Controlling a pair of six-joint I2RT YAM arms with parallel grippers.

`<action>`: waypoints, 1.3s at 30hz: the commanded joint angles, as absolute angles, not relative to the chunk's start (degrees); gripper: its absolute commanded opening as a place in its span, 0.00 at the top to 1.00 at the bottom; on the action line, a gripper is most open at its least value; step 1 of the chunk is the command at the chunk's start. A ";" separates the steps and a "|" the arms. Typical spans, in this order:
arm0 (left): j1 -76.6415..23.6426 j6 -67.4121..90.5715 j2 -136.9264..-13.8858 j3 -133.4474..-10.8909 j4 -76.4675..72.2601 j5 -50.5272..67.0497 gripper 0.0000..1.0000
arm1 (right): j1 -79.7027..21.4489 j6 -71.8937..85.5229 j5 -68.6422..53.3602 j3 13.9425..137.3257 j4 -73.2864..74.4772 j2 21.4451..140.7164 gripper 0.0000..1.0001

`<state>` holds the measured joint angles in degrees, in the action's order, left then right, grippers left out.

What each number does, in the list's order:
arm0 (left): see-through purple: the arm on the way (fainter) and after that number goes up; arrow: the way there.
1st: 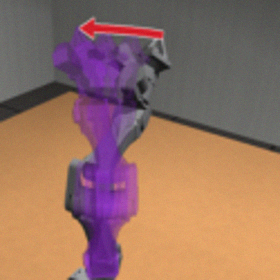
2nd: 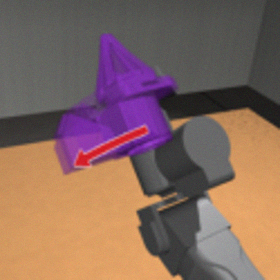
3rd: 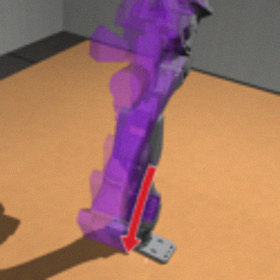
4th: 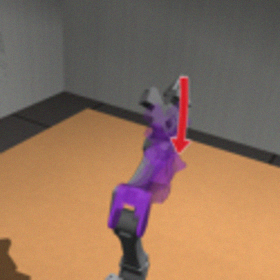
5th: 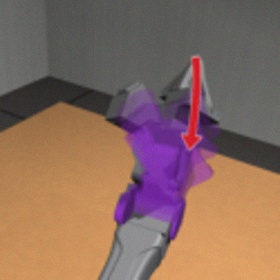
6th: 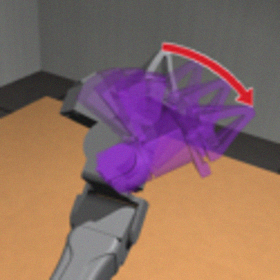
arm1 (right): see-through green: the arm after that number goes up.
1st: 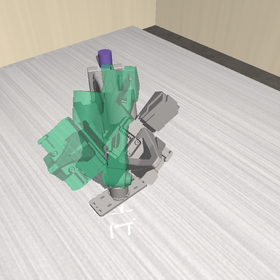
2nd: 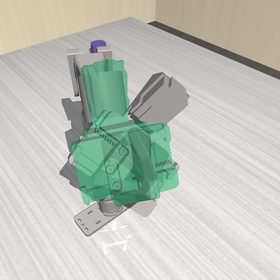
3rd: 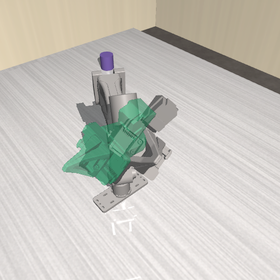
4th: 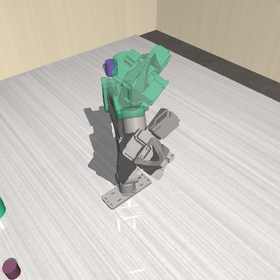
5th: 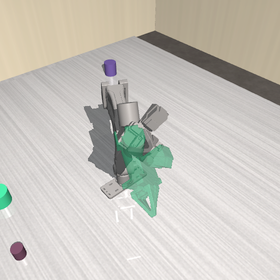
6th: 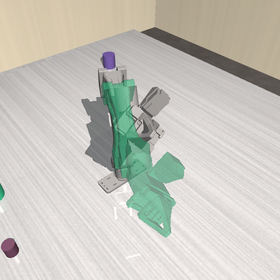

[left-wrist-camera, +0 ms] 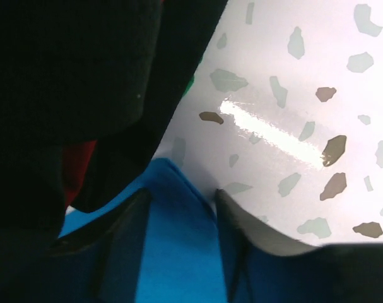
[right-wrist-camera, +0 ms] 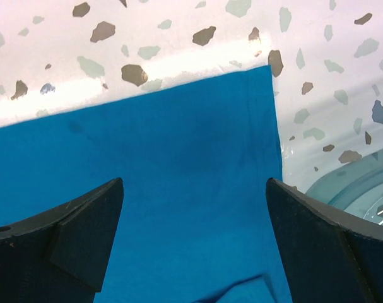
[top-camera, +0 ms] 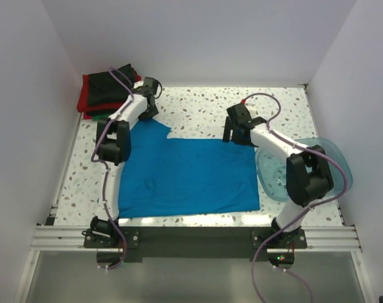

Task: Fold and stack the t-shirts
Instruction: Fold the tshirt

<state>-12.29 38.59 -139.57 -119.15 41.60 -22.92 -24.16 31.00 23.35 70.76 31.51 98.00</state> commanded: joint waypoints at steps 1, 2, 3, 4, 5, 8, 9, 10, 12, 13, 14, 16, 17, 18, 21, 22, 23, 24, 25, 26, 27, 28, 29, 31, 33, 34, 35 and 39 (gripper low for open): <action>-12.30 39.73 -141.15 -118.22 45.00 -24.87 0.53 | -23.20 30.85 26.54 75.75 28.92 101.58 0.01; -12.30 39.90 -140.98 -117.69 45.17 -24.79 0.59 | -23.12 30.85 26.63 76.81 29.53 102.65 0.01; -12.30 39.90 -140.72 -116.64 45.09 -24.70 0.74 | -23.12 30.94 26.72 77.95 29.97 103.70 0.01; -12.30 39.73 -140.28 -116.11 44.57 -24.52 0.83 | -23.12 31.02 27.07 79.87 30.14 105.02 0.01; -12.30 39.55 -139.93 -115.67 44.30 -24.09 0.96 | -23.12 30.85 27.16 80.68 29.80 107.38 0.01; -12.48 38.15 -137.29 -112.69 41.50 -23.38 1.00 | -23.12 32.51 28.82 85.51 33.73 112.39 0.01; -12.65 38.06 -134.94 -109.89 40.53 -23.64 1.00 | -23.12 33.39 29.18 85.69 33.84 112.93 0.01; -12.66 37.80 -133.69 -108.38 38.26 -23.73 1.00 | -23.03 34.96 29.44 85.17 33.40 113.11 0.01; -12.74 37.53 -131.23 -104.70 36.39 -24.34 1.00 | -22.77 36.47 29.88 83.59 30.77 112.94 0.01; -12.74 37.53 -129.22 -103.81 35.43 -24.78 1.00 | -22.50 37.69 29.80 82.97 30.41 113.20 0.01; -12.74 37.53 -128.50 -103.36 35.42 -25.57 1.00 | -22.41 38.05 29.88 83.06 30.32 113.46 0.01; -12.75 37.36 -126.57 -102.31 35.42 -26.10 1.00 | -22.32 38.23 29.88 83.84 30.67 114.96 0.02; -12.83 37.35 -126.04 -101.87 35.42 -26.28 1.00 | -22.24 38.15 29.88 84.02 30.93 115.48 0.03; -12.92 37.35 -124.73 -100.73 35.42 -26.37 1.00 | -22.24 38.32 30.40 84.37 31.02 116.45 0.03; -13.27 37.00 -121.74 -96.60 32.79 -26.19 1.00 | -22.24 39.11 30.59 83.33 30.41 117.59 0.07; -13.36 37.00 -120.95 -95.46 32.17 -26.02 1.00 | -22.24 39.37 30.50 82.89 29.80 117.86 0.08; -13.62 36.91 -120.15 -93.54 31.56 -25.84 1.00 | -22.15 39.46 30.24 82.53 29.45 118.04 0.09; -13.88 36.30 -118.93 -92.82 30.42 -25.49 1.00 | -22.15 39.90 29.80 82.09 29.36 118.21 0.11; -14.06 36.21 -118.22 -92.20 30.24 -25.31 1.00 | -22.15 39.99 29.71 81.83 28.92 118.56 0.14; -14.58 36.04 -117.69 -91.15 30.15 -25.31 1.00 | -22.15 39.90 29.36 81.48 28.39 118.65 0.16; -14.94 35.95 -116.64 -90.45 30.15 -25.40 1.00 | -22.15 39.47 28.31 80.78 27.95 118.57 0.26; -15.20 36.21 -116.11 -89.83 30.23 -25.84 1.00 | -22.15 39.46 28.21 80.34 27.34 118.30 0.30; -15.81 36.38 -115.32 -88.00 30.15 -26.10 1.00 | -22.24 39.46 27.86 79.72 27.07 117.95 0.35; -16.26 37.35 -112.86 -85.88 29.79 -27.33 1.00 | -22.15 39.38 27.86 78.05 26.72 116.73 0.49; -16.17 38.23 -110.14 -83.06 29.45 -28.38 1.00 | -22.24 39.37 27.95 76.82 26.37 115.85 0.61; -16.17 38.67 -109.26 -82.19 29.53 -28.56 1.00 | -22.24 39.37 27.95 76.29 26.19 115.23 0.65; -16.17 38.85 -107.77 -80.61 29.36 -28.39 1.00 | -22.24 39.37 27.86 75.33 26.02 114.18 0.68; -16.44 39.46 -104.51 -76.91 28.83 -29.00 1.00 | -22.32 39.55 26.46 72.78 25.14 111.10 0.83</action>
<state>-16.51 38.17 -108.14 -78.46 30.89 -26.57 -22.46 39.03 27.38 75.53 23.09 113.84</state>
